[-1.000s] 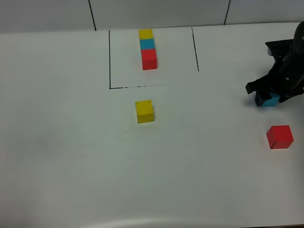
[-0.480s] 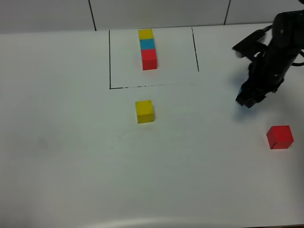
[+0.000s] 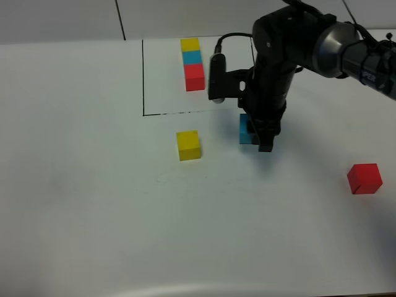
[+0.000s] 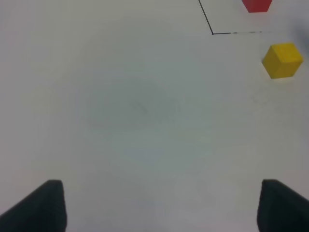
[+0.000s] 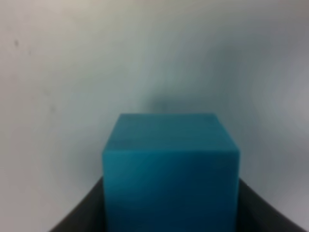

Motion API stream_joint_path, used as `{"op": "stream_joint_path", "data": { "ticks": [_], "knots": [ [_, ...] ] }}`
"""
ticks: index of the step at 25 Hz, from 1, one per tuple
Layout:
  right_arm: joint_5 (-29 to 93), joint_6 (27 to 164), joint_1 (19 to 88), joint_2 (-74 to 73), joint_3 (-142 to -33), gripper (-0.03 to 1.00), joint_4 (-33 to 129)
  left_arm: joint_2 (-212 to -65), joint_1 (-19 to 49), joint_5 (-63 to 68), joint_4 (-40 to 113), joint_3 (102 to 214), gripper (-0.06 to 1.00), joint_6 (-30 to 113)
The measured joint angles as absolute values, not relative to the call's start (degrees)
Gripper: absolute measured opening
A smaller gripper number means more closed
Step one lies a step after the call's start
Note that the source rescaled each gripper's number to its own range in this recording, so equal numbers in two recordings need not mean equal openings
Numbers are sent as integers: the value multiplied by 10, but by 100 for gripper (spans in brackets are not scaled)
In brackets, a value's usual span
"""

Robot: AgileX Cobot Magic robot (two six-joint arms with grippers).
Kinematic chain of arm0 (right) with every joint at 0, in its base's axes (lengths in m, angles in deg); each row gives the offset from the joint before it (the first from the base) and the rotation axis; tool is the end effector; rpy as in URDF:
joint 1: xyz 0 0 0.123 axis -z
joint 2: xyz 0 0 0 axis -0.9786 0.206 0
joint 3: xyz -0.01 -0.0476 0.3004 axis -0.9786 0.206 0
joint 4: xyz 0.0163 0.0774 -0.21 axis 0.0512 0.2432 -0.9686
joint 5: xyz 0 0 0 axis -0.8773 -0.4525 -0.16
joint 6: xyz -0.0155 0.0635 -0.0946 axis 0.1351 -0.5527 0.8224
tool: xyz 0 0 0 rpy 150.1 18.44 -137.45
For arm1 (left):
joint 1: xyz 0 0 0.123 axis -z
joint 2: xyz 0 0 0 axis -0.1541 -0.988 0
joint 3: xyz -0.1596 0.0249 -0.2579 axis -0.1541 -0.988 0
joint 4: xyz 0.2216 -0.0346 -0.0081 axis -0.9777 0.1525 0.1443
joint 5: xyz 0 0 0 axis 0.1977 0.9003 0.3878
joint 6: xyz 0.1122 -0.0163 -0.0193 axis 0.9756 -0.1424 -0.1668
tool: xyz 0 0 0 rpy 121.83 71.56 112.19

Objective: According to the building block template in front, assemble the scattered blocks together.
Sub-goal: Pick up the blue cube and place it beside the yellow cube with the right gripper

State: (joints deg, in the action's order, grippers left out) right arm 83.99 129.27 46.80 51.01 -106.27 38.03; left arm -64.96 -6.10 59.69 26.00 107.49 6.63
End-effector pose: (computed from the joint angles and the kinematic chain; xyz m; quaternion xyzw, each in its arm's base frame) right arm 0.3750 0.2239 0.1814 -0.6983 0.7121 -0.0314 0.0656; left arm -0.0290 -0.0038 0.2538 0.0165 0.8516 -0.0414 0.5222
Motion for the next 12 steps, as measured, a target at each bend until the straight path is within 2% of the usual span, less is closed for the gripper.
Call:
{"op": "stream_joint_path", "data": {
  "ticks": [6,12],
  "knots": [
    [865,1345,457,577,-1151,2,413,-650,-61,597,260,1075,84,66],
    [869,1356,452,608,-1166,2,425,-650,-61,597,260,1075,84,66]
  ]
}}
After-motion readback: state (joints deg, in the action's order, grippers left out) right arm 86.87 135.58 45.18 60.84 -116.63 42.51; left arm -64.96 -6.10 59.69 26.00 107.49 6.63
